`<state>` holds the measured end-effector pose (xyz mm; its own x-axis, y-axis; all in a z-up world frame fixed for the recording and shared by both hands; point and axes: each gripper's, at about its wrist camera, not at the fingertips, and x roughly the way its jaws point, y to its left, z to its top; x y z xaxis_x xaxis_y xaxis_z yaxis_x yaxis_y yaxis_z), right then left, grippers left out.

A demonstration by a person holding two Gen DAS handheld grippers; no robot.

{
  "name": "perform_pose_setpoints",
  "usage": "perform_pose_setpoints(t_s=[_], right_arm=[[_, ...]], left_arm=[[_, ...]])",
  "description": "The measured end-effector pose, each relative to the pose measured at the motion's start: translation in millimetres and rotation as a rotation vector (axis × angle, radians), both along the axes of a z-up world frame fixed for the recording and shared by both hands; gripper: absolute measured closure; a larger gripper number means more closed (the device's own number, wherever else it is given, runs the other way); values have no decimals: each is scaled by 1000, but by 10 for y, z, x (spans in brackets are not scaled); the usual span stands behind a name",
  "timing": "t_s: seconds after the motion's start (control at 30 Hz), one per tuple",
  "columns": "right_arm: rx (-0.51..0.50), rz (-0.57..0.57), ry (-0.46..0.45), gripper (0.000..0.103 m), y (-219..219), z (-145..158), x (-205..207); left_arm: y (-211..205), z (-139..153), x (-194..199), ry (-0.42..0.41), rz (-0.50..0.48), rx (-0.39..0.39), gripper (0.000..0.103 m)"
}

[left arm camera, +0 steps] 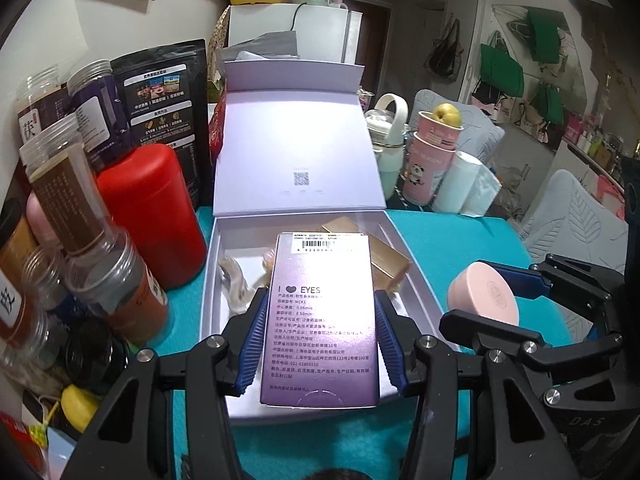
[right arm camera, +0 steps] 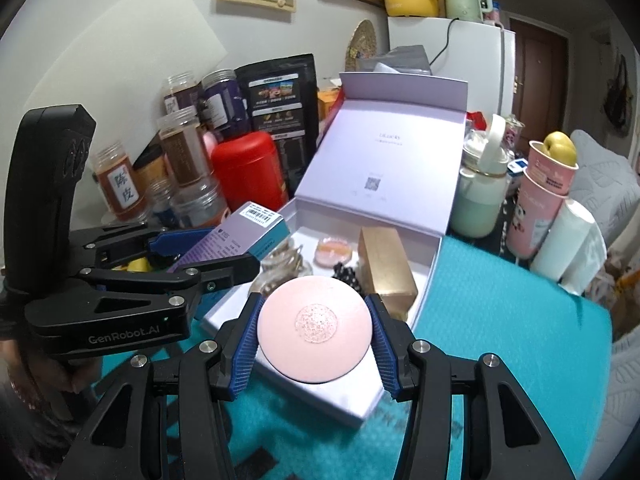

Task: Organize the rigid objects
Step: 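Lower the card box and pink compact into the gift box with both tools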

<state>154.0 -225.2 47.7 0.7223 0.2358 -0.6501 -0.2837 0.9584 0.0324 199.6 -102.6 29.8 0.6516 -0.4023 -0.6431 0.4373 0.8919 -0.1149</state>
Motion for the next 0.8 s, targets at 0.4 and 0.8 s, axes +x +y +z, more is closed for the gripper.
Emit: perform_pose_setpoints(t_s=[0.4, 0.8], right_arm=[[1, -1, 48, 53, -77, -301, 328], [25, -5, 118, 53, -132, -629, 436]], left_arm=[[-61, -245, 311, 25, -23, 43, 53], [-155, -538, 397, 82, -51, 90, 53]])
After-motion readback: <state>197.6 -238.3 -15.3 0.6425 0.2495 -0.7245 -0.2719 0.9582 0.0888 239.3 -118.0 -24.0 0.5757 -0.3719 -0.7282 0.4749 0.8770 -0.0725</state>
